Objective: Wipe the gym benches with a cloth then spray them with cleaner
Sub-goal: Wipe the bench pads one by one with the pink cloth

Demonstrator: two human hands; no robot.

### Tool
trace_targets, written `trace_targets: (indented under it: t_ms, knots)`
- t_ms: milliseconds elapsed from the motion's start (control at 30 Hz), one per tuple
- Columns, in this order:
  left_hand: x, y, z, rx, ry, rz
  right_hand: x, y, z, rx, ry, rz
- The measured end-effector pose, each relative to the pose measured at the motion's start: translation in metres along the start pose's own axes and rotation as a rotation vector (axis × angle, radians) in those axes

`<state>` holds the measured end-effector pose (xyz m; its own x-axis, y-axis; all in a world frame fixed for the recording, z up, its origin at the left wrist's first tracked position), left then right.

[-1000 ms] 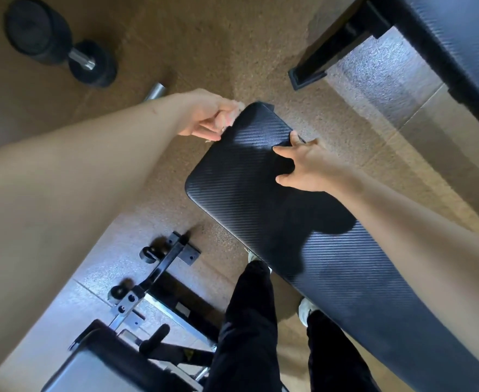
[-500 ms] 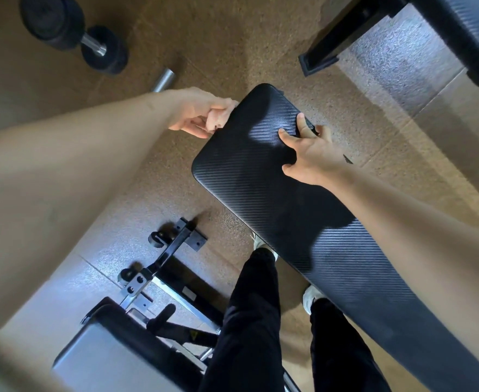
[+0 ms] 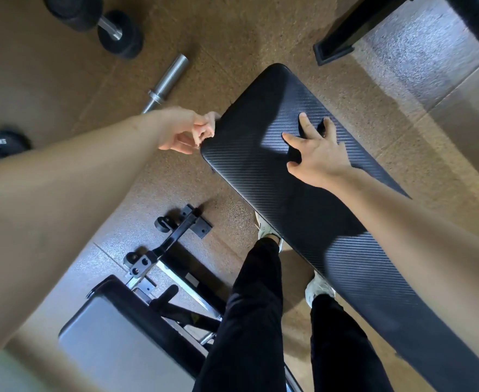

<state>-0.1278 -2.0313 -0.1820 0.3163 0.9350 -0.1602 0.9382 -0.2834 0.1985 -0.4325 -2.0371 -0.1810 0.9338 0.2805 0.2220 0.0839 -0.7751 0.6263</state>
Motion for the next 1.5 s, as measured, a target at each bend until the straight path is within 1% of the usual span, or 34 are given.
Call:
trace_targets:
  t_ms: [67,167,267,400,500,600,667,733,800,900,967,1033,1067,1133,1233,1400,1500]
  knots:
    - [0.016,-0.002,-0.006,0.032,0.045,-0.162,0.003,-0.018,-0.011,-0.012,0.047,-0.079]
    - [0.038,-0.01,-0.014,0.0,0.08,-0.401,0.004,-0.045,-0.027,-0.061,0.115,-0.198]
    - [0.061,-0.028,-0.022,-0.029,0.097,-0.653,-0.001,-0.059,-0.034,-0.104,0.16,-0.258]
    - [0.088,-0.073,-0.034,0.052,0.091,-0.803,-0.011,-0.06,-0.032,-0.138,0.225,-0.251]
    - [0.099,-0.11,-0.041,0.051,0.083,-0.865,-0.022,-0.056,-0.033,-0.125,0.297,-0.189]
    - [0.109,-0.14,-0.045,0.05,0.094,-0.886,-0.038,-0.056,-0.051,-0.164,0.352,-0.109]
    - [0.113,-0.159,-0.046,0.05,0.09,-0.865,-0.053,-0.065,-0.071,-0.164,0.338,-0.036]
    - [0.116,-0.176,-0.048,0.042,0.085,-0.858,-0.071,-0.082,-0.096,-0.176,0.311,0.026]
    - [0.119,-0.194,-0.05,0.046,0.083,-0.851,-0.096,-0.104,-0.125,-0.227,0.271,0.066]
    - [0.126,-0.217,-0.054,0.053,0.088,-0.834,-0.136,-0.135,-0.166,-0.267,0.138,0.056]
    - [0.128,-0.232,-0.058,0.057,0.089,-0.848,-0.158,-0.15,-0.187,-0.221,0.014,0.035]
    - [0.129,-0.246,-0.064,0.037,0.105,-0.877,-0.174,-0.167,-0.202,-0.11,-0.081,-0.015]
    - [0.131,-0.253,-0.067,0.031,0.113,-0.888,-0.179,-0.175,-0.206,-0.058,-0.096,-0.047]
    - [0.135,-0.266,-0.071,0.042,0.126,-0.906,-0.182,-0.187,-0.211,-0.016,-0.08,-0.083]
    - [0.143,-0.283,-0.076,0.1,0.142,-0.915,-0.181,-0.189,-0.211,-0.062,-0.049,-0.028]
    - [0.155,-0.307,-0.082,0.233,0.119,-0.897,-0.185,-0.19,-0.207,-0.014,-0.066,0.009]
    - [0.162,-0.319,-0.08,0.27,0.107,-0.872,-0.184,-0.19,-0.207,-0.006,-0.077,0.036]
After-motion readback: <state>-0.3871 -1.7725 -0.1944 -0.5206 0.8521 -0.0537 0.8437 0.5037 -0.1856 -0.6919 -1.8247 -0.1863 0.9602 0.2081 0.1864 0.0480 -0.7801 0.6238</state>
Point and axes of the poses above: each hand's wrist, its own z-axis towards the middle knuckle, its own y-axis out of the back of the hand, x = y × z, the point moved 3 cm from there along z, towards the middle knuckle, and after that the axes turned 3 degrees about x, right-handed, at the moved point
